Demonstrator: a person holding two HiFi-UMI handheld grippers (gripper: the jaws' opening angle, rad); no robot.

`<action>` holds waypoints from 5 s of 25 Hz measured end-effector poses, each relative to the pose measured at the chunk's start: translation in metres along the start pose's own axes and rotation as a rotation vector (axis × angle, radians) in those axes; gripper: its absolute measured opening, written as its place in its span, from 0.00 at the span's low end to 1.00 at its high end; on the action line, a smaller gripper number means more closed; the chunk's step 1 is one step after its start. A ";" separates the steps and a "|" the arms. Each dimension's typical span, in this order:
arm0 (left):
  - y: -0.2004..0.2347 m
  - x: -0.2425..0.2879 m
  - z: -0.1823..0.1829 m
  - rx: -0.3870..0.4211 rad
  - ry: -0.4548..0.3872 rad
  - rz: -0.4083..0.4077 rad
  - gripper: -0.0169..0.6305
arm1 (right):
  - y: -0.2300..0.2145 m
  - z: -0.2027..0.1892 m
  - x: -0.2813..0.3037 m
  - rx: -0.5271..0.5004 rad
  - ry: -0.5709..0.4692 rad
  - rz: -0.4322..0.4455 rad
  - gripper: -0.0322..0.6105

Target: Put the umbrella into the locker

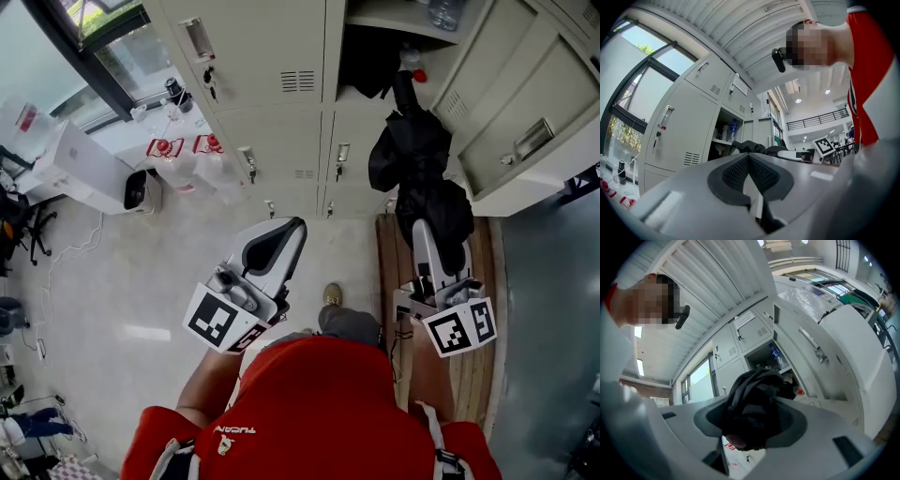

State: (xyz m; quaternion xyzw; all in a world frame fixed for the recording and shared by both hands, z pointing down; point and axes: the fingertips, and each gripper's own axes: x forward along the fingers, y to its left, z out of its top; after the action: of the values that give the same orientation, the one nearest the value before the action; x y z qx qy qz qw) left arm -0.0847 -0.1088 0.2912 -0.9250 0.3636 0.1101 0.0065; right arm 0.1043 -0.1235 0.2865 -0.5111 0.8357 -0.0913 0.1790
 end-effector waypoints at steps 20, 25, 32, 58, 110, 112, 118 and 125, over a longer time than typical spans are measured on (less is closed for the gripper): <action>0.049 0.105 -0.019 0.022 0.033 0.055 0.03 | -0.093 -0.011 0.110 -0.027 0.018 -0.061 0.38; 0.063 0.114 -0.019 0.010 0.035 0.029 0.03 | -0.107 -0.015 0.131 -0.062 0.008 -0.126 0.38; 0.084 0.125 -0.020 -0.002 0.037 -0.026 0.03 | -0.128 -0.024 0.171 -0.083 -0.016 -0.222 0.38; 0.130 0.149 -0.040 -0.032 0.067 -0.049 0.03 | -0.216 -0.035 0.301 -0.208 0.056 -0.402 0.38; 0.106 0.159 -0.008 0.032 -0.014 -0.157 0.03 | -0.053 0.000 0.193 -0.319 0.123 0.069 0.52; 0.100 0.159 -0.003 0.039 -0.023 -0.170 0.03 | -0.040 0.003 0.185 -0.324 0.110 0.098 0.37; 0.085 0.149 -0.002 0.048 -0.021 -0.196 0.03 | -0.008 -0.015 0.166 -0.329 0.142 0.210 0.09; 0.077 0.143 -0.007 0.036 -0.004 -0.199 0.03 | 0.016 -0.037 0.152 -0.340 0.161 0.288 0.05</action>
State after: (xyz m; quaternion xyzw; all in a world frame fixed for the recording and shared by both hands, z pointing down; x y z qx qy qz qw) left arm -0.0336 -0.2620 0.2733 -0.9560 0.2718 0.1044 0.0349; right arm 0.0141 -0.2524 0.2838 -0.4003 0.9150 0.0369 0.0342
